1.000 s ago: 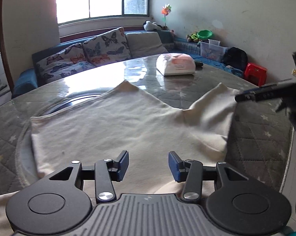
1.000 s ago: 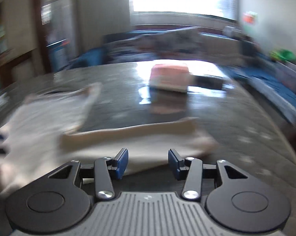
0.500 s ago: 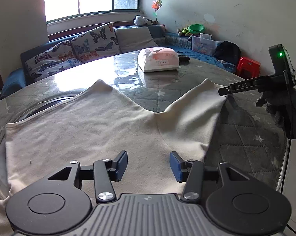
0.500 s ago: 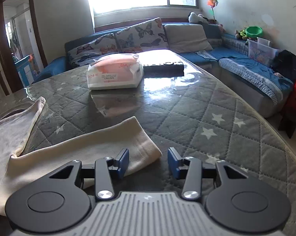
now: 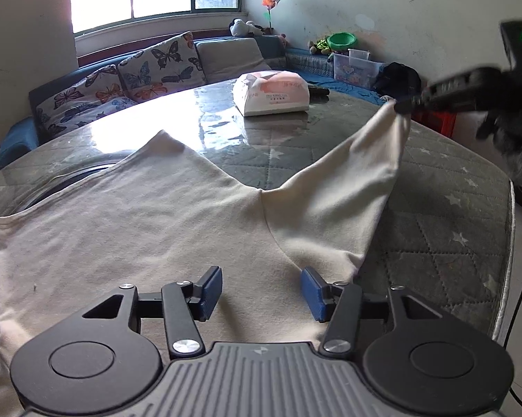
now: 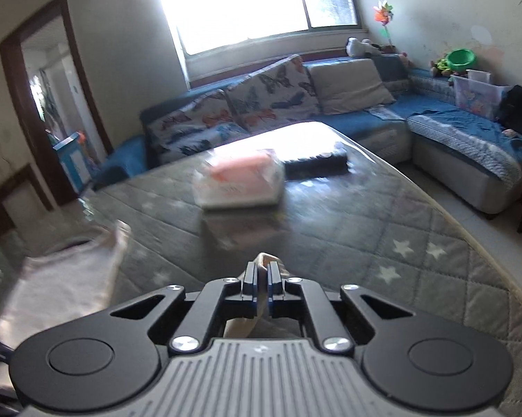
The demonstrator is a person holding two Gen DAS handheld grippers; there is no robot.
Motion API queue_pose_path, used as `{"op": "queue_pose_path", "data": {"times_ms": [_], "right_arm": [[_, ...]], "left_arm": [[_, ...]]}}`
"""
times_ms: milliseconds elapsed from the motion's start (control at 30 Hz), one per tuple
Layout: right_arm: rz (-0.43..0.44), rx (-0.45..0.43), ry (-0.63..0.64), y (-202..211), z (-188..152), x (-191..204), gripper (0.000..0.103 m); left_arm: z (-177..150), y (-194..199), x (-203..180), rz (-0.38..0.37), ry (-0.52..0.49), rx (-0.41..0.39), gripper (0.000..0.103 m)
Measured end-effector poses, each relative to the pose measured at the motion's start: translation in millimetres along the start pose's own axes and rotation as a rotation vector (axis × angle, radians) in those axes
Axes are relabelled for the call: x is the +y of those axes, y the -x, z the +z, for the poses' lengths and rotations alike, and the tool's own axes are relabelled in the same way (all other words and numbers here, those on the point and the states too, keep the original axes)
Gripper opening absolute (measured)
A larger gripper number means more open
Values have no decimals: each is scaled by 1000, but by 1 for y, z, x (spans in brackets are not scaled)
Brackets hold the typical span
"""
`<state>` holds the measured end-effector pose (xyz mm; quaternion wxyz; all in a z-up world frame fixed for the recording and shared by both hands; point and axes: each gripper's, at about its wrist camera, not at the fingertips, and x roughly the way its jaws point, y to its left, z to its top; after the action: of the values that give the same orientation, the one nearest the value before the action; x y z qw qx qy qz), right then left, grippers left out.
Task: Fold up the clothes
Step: 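Grasp the hem corner with the right gripper, then fold the hem up toward the collar with the right gripper and release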
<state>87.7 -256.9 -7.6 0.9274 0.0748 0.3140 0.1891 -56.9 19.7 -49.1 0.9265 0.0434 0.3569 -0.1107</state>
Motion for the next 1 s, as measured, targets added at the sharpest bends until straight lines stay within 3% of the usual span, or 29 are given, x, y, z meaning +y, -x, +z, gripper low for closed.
{"op": "queue_pose_path", "data": {"times_ms": [233, 433, 700, 1000], "right_arm": [[186, -42, 60, 35, 30, 60, 4], [371, 24, 156, 35, 27, 131, 4], [523, 164, 284, 1, -8, 215, 4], [619, 290, 330, -25, -61, 267, 8]], "left_arm": [[-3, 22, 13, 1, 25, -48, 58], [-16, 58, 45, 69, 100, -99, 63], [-48, 92, 81, 158, 208, -116, 65], [-68, 100, 95, 189, 271, -107, 67]]}}
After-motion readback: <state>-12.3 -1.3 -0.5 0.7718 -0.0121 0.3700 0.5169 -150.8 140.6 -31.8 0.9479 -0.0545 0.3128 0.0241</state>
